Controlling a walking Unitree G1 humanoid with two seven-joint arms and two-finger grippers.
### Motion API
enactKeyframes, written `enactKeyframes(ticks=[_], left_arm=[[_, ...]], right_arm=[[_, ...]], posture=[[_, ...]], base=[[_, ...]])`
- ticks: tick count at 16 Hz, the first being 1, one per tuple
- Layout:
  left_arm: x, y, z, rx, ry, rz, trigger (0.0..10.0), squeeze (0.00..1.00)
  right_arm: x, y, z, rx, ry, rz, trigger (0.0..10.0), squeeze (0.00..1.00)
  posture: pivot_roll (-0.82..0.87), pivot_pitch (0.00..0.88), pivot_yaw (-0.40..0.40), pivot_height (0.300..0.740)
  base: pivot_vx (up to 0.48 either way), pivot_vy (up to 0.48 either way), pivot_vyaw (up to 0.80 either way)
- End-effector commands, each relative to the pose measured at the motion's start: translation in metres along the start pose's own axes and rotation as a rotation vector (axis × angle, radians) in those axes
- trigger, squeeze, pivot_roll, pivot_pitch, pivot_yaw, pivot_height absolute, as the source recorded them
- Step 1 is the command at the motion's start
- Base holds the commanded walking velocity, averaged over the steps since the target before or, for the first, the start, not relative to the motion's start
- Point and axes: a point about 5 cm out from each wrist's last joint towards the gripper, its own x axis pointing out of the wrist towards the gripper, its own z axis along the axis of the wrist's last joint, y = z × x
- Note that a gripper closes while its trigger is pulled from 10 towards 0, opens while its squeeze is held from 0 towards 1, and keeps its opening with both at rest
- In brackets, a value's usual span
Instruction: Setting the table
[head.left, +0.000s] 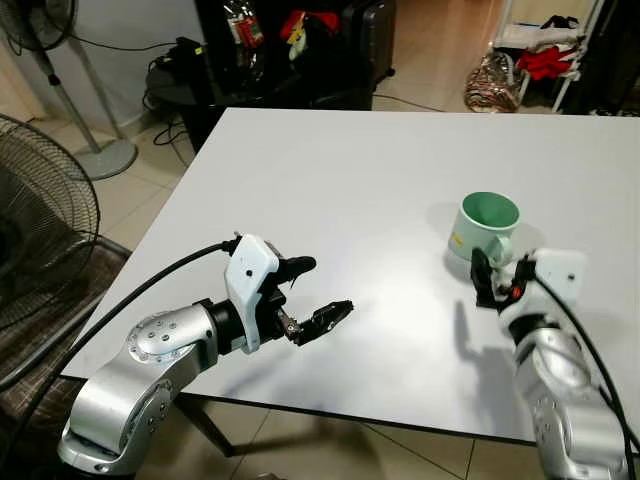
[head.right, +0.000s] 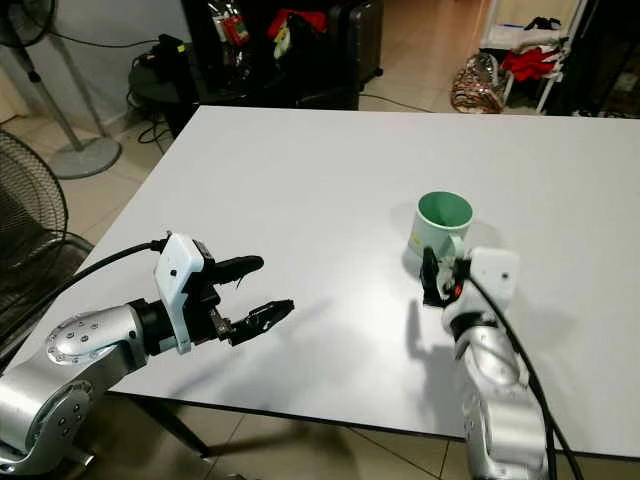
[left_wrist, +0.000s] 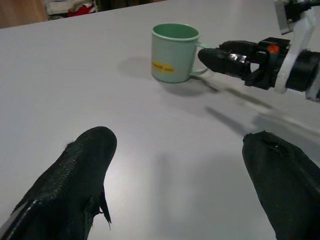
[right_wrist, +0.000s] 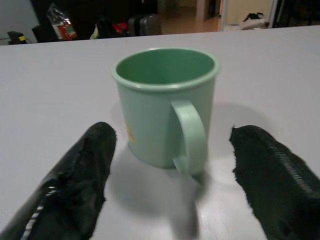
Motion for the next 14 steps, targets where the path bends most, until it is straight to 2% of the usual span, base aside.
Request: enactKeyframes(ticks=[1,4,6,8,14], left_arm=[[-0.001,0.000,0.001,0.008,0.006,0.004,10.0,0.00],[0.001,0.002,0.000,0.011,0.008,0.005,10.0,0.00],[0.002,0.003,0.000,0.011,0.009,0.005,10.0,0.00],[0.003,0.003,0.000,0.018,0.013,0.001,10.0,0.00],[0.005,0.006,0.003,0.028,0.009,0.000,10.0,0.00]], right_arm=[[0.004,-0.001,-0.005,0.003,0.029,0.009,10.0,1.00],[0.014,-0.003,-0.005,0.000,0.045,0.023,10.0,0.97],[0.023,-0.003,-0.008,-0.017,0.050,0.046,10.0,0.74],[0.032,-0.001,-0.009,-0.023,0.047,0.064,10.0,0.67],[0.077,-0.002,-0.002,-0.078,0.062,0.075,10.0,0.38]], posture=[[-0.05,0.042,0.089,0.740],[-0.05,0.043,0.089,0.740],[-0.05,0.047,0.096,0.740],[-0.05,0.050,0.098,0.740],[-0.03,0.057,0.105,0.740]], base=[[0.000,0.000,0.00],[0.000,0.000,0.00],[0.000,0.000,0.00],[0.000,0.000,0.00],[0.000,0.000,0.00]])
